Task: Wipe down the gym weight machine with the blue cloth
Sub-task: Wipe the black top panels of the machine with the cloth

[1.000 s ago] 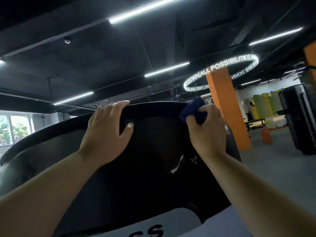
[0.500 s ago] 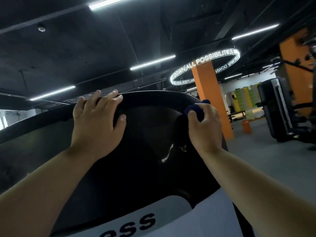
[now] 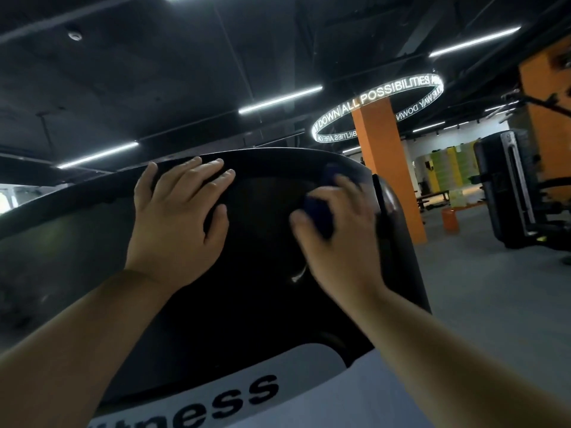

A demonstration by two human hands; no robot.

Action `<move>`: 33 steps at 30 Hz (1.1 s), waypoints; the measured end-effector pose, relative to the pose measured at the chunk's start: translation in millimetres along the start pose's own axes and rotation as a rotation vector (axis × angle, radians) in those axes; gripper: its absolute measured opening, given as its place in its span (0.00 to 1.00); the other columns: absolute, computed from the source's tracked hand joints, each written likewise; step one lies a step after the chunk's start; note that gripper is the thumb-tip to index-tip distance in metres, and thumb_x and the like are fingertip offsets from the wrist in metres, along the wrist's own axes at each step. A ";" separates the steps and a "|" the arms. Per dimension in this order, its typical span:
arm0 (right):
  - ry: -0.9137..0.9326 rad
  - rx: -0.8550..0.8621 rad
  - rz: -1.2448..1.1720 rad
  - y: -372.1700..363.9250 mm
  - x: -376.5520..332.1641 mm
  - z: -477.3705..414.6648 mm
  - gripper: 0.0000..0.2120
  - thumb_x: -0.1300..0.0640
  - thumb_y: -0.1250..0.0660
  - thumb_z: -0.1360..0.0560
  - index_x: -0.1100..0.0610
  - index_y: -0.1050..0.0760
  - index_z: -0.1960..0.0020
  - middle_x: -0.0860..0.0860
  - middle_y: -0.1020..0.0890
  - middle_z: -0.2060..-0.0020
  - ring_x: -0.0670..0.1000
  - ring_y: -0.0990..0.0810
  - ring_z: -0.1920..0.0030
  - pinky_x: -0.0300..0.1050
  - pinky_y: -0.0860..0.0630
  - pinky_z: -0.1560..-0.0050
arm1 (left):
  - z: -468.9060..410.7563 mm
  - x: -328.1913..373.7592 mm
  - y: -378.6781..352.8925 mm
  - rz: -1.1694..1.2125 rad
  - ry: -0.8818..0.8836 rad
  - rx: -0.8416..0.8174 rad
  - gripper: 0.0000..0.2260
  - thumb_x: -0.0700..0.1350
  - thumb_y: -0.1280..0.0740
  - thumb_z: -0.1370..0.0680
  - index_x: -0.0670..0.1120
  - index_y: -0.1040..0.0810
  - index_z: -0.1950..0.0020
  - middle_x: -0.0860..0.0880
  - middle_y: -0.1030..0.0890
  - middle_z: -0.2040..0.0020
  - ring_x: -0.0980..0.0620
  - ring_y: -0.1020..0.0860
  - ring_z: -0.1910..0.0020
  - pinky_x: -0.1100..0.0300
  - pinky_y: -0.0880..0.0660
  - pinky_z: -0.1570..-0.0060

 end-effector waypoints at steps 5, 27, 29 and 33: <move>0.250 -0.065 0.104 6.2 20.6 18.8 0.16 0.41 0.35 0.26 0.48 0.24 0.43 0.48 0.31 0.28 0.55 0.41 0.23 0.53 0.39 0.26 | 1.3 1.3 -1.7 -0.022 -0.031 0.023 0.20 0.47 0.41 0.22 0.46 0.25 0.31 0.47 0.25 0.31 0.45 0.30 0.30 0.33 0.41 0.31; 0.674 -0.382 0.233 -29.9 -35.3 30.3 0.24 0.47 0.36 0.24 0.48 0.30 0.28 0.46 0.33 0.25 0.52 0.44 0.22 0.53 0.42 0.24 | 2.3 3.5 0.9 -0.011 -0.038 0.072 0.19 0.45 0.41 0.22 0.45 0.24 0.32 0.47 0.24 0.32 0.45 0.29 0.31 0.36 0.41 0.30; 0.293 -0.165 0.102 2.3 -3.1 -4.9 0.24 0.46 0.37 0.24 0.48 0.30 0.29 0.45 0.34 0.25 0.51 0.42 0.23 0.54 0.39 0.26 | 1.8 2.7 0.2 -0.002 -0.035 0.065 0.20 0.45 0.41 0.22 0.45 0.24 0.32 0.47 0.24 0.32 0.45 0.30 0.30 0.36 0.42 0.30; -0.132 0.034 -0.021 10.1 14.4 -15.0 0.22 0.49 0.37 0.23 0.46 0.30 0.30 0.45 0.35 0.25 0.49 0.42 0.24 0.49 0.42 0.24 | 2.3 1.3 0.3 0.023 -0.036 0.052 0.21 0.45 0.42 0.23 0.46 0.24 0.31 0.49 0.24 0.31 0.47 0.31 0.29 0.36 0.43 0.29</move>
Point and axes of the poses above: each hand's wrist, its own z-axis away from the middle knuckle, its own y-axis out of the back of the hand, x = y × z, the point moved 8 cm from there along -z, towards the middle knuckle
